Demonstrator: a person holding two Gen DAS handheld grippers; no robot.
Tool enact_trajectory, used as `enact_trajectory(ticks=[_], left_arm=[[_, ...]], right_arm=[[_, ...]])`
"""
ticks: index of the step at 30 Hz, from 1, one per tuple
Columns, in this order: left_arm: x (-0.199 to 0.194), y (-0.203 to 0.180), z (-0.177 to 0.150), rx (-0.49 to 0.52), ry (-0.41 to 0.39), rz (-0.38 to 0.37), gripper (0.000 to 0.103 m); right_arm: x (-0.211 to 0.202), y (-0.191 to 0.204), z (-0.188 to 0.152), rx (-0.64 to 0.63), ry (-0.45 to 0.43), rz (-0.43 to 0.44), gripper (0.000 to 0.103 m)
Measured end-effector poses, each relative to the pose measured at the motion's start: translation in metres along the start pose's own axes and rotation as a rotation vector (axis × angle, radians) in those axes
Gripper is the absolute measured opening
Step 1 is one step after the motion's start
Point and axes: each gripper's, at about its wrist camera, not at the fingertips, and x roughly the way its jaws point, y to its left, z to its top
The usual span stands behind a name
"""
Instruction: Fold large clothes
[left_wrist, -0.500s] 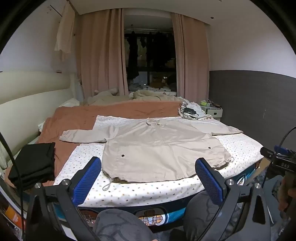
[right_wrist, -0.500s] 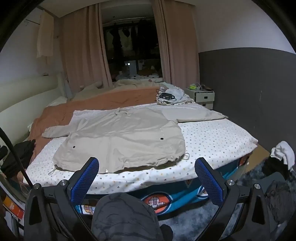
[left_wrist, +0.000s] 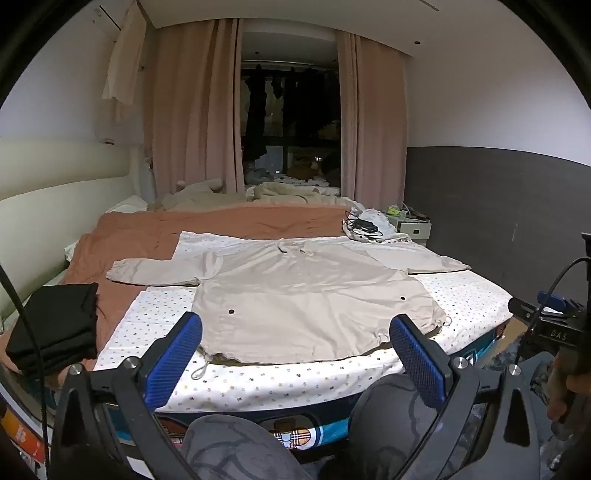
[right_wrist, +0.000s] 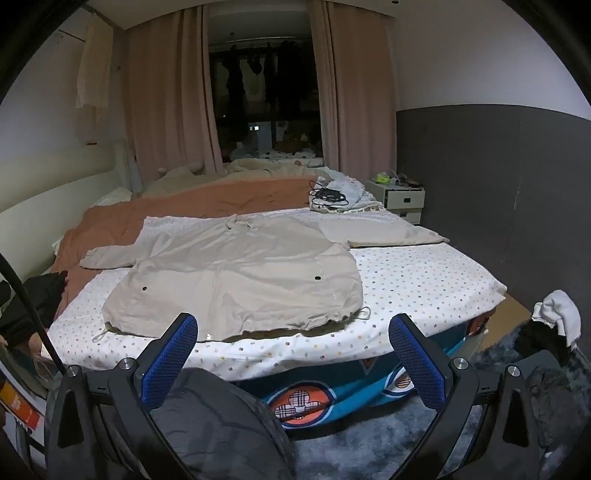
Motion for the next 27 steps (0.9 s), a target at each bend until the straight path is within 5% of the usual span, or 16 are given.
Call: enact_trajectory(ticks=[27], left_arm=[[0.008,-0.010,-0.010,0.013,0.020,-0.001,0.103]], right_arm=[[0.003,-0.001,-0.007,0.009,-0.012,-0.037,0.103]])
